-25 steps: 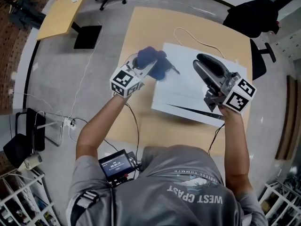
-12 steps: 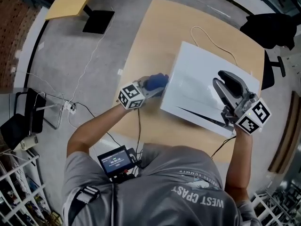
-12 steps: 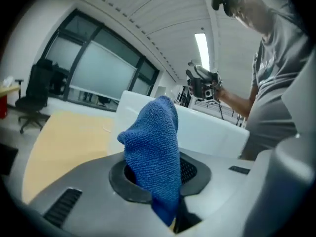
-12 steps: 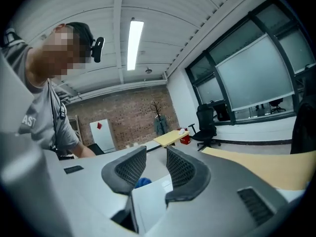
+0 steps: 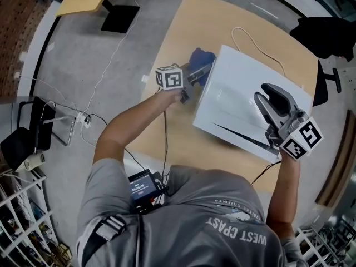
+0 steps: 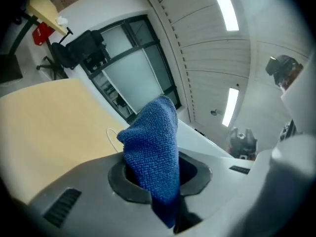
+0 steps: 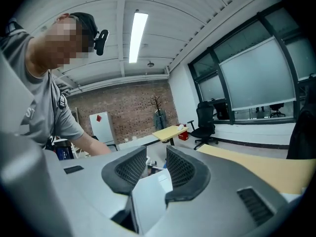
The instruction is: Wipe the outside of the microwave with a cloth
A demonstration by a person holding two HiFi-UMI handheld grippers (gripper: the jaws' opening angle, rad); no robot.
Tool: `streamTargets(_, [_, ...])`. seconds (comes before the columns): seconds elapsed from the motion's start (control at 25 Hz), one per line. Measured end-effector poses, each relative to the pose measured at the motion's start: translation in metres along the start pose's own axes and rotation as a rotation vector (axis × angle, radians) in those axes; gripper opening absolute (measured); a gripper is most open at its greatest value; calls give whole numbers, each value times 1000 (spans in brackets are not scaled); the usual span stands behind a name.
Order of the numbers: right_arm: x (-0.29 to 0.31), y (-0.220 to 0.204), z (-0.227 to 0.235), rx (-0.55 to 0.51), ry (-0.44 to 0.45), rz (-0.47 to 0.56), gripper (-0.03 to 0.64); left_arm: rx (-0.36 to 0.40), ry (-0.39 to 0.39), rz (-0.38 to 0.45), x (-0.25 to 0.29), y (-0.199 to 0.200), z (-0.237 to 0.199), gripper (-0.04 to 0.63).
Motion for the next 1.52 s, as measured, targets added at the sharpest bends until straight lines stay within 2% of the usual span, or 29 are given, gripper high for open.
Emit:
streamTargets(0.12, [-5, 5, -4, 2, -7, 9, 137, 18, 40, 16, 33, 27, -21, 92])
streamTargets(0.24, [-15, 12, -3, 21, -7, 47, 137, 38, 79, -26, 30, 23, -15, 92])
streamTargets(0.36, [-27, 18, 0, 39, -16, 101, 110, 110, 97, -183, -3, -11, 3, 91])
streamTargets(0.48, [-25, 19, -5, 24, -8, 141, 79, 172, 81, -359, -53, -53, 33, 91])
streamTargets(0.52, [-21, 19, -10, 12, 5, 147, 77, 224, 80, -430, -70, -68, 45, 91])
streamTargets(0.56, [-18, 17, -14, 3, 17, 147, 77, 318, 81, -514, -83, -81, 57, 91])
streamTargets(0.64, [-15, 11, -19, 0, 30, 139, 77, 630, 94, -706, -93, -100, 77, 92])
streamTargets(0.68, [-14, 7, -20, 2, 33, 133, 77, 796, 107, -787, -93, -106, 82, 92])
streamTargets(0.72, [-13, 4, -20, 4, 34, 128, 77, 926, 123, -840, -89, -108, 83, 92])
streamTargets(0.8, [-11, 0, -21, 5, 35, 120, 77, 1077, 163, -881, -78, -100, 72, 92])
streamTargets(0.96, [-11, 1, -21, 4, 20, 113, 77, 1288, 225, -912, -32, -62, 40, 92])
streamTargets(1.04, [-14, -2, -21, 18, 4, 108, 77, 1328, 256, -943, -4, -41, 24, 92])
streamTargets(1.16, [-18, -1, -23, 25, -12, 106, 77, 1325, 291, -991, 34, -17, 3, 92])
streamTargets(1.24, [-21, 1, -25, 27, -18, 111, 77, 1332, 285, -1019, 42, -12, 2, 92])
streamTargets(1.4, [-29, 4, -26, 32, -16, 134, 77, 1332, 213, -1063, 10, -33, 28, 92])
streamTargets(1.52, [-34, 3, -22, 36, -14, 140, 77, 1284, 138, -1072, -31, -65, 68, 92])
Point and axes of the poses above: the fingertips, and each gripper's own axes: x forward along the fingers, z to its right, y out of its top, the point moved 10 cm from there along -x, backward along the fingers, and after that the axes turned 1 degree about x, right-handed, at the moved point
